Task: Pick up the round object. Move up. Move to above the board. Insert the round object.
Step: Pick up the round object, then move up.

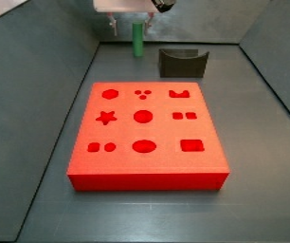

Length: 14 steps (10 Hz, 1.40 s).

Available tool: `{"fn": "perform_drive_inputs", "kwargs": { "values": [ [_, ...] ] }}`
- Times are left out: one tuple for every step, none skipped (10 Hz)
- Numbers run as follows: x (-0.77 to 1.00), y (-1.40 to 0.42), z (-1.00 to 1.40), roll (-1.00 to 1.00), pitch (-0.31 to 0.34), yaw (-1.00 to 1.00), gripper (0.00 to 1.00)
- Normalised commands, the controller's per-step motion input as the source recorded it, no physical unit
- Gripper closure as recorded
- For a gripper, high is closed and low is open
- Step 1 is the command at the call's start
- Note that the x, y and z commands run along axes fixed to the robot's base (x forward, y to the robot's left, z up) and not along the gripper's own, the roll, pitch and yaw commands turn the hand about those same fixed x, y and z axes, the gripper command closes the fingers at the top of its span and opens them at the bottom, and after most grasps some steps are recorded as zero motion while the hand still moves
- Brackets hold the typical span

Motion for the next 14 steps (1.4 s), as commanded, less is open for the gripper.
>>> {"fn": "perform_drive_inputs", "kwargs": {
  "values": [
    [0.00, 0.00, 0.00, 0.00, 0.000, 0.00, 1.00],
    [0.00, 0.00, 0.00, 0.00, 0.000, 0.00, 1.00],
    [0.00, 0.00, 0.00, 0.00, 0.000, 0.00, 1.00],
    [0.00, 0.00, 0.00, 0.00, 0.000, 0.00, 1.00],
    [0.00, 0.00, 0.00, 0.00, 0.000, 0.00, 1.00],
    [0.00, 0.00, 0.00, 0.00, 0.000, 0.00, 1.00],
    [0.00, 0.00, 0.00, 0.00, 0.000, 0.00, 1.00],
    [0.00, 0.00, 0.00, 0.00, 0.000, 0.00, 1.00],
    [0.00, 0.00, 0.00, 0.00, 0.000, 0.00, 1.00],
    [0.00, 0.00, 0.00, 0.00, 0.000, 0.00, 1.00],
    [0.00, 0.00, 0.00, 0.00, 0.000, 0.00, 1.00],
    [0.00, 0.00, 0.00, 0.00, 0.000, 0.00, 1.00],
    [0.00, 0.00, 0.00, 0.00, 0.000, 0.00, 1.00],
    [0.00, 0.00, 0.83, 0.00, 0.000, 0.00, 1.00]
  ]
}}
